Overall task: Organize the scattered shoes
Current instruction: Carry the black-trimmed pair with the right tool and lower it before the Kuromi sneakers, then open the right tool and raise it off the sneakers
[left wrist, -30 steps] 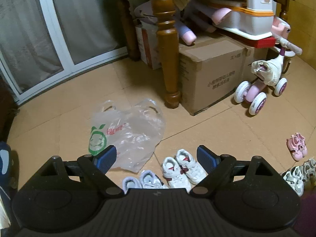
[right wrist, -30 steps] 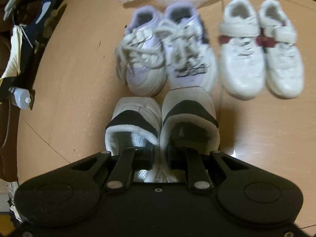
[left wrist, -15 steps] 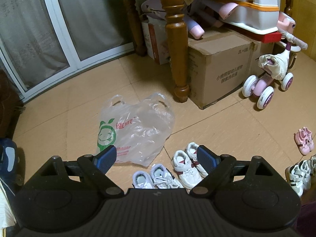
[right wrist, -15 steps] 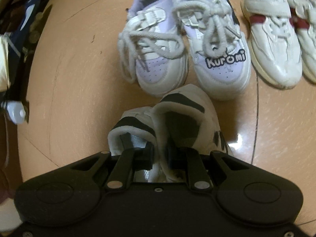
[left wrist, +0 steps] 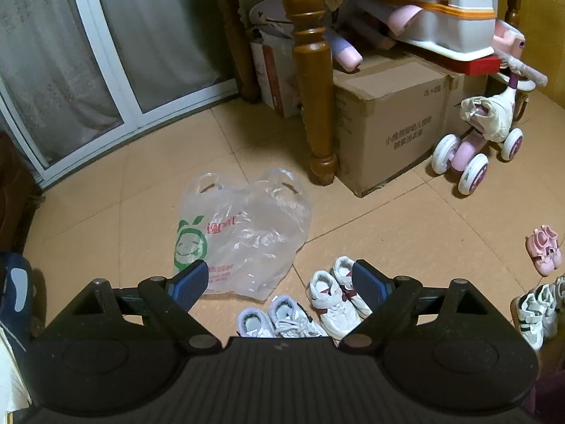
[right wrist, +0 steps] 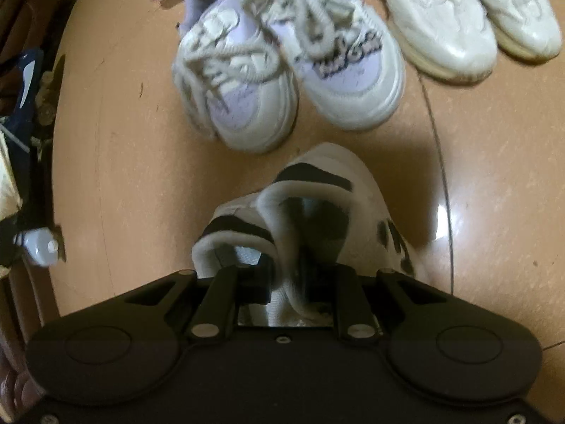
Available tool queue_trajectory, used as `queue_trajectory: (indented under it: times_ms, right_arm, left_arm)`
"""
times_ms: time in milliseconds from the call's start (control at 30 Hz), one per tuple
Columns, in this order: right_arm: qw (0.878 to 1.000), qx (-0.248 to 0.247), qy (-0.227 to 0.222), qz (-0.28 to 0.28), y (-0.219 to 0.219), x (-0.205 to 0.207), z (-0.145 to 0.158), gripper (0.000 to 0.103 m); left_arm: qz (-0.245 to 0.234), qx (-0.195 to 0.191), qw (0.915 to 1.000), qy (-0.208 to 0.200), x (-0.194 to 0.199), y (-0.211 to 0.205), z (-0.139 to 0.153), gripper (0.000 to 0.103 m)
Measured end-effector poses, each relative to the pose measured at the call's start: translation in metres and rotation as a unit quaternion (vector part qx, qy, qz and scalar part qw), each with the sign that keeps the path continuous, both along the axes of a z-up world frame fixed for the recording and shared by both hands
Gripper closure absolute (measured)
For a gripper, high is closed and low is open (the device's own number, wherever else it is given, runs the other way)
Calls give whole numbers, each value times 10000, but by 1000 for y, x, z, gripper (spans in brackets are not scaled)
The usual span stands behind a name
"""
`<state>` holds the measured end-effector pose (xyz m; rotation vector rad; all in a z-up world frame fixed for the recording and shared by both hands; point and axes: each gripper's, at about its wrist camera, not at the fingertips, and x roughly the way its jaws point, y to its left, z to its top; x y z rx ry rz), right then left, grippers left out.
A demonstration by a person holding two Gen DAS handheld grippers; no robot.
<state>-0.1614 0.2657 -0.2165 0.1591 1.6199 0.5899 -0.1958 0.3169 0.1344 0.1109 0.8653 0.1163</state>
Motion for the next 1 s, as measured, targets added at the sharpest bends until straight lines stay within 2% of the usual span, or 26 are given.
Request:
queue_trajectory:
  times_ms: [100,167,233,300,367,400,467,567,700,733,867,1000]
  right_arm:
    - [9997,-8,-31,249,10,8,-1,86]
    - [9989,29,-42,464,16,10,-3,79]
    - [9952,155,-145,952,21,11,1,76]
    - [9938,435,-53,1022,15,16,4,68]
    - [9932,833,166,799,-6,28,9,66]
    - [9923,978,243,721,-15,33,12,61]
    - [9900,1191,232,718,-33,40,21,61]
    - [9889,1243,-26,812,-73,52,45,60]
    - [9898,936,-444,976,-148,76,56,60]
    - [9914,704,-606,921,-182,86,58,60]
    - [9942,153,-920,539,-268,123,60,60]
    - [9890,-532,-1351,296,-371,159,77,59]
  left_arm:
    - [3,5,10000,19,0,1,-1,14]
    - [8,14,10000,34,0,1,-1,14]
    - [20,32,10000,43,3,1,-2,14]
    - [-1,32,10000,48,5,0,-2,14]
    - [-21,40,10000,52,8,-2,-2,14]
    - [-26,52,10000,51,9,-4,-1,14]
    - [-33,85,10000,31,11,-7,0,14]
    - [-46,95,9999,2,14,-11,3,14]
    - [-12,229,9997,46,23,-19,2,14]
    - [-23,242,9997,56,25,-21,2,14]
    - [-147,350,9991,177,42,-40,-2,14]
    - [-477,614,9965,292,65,-77,-7,14]
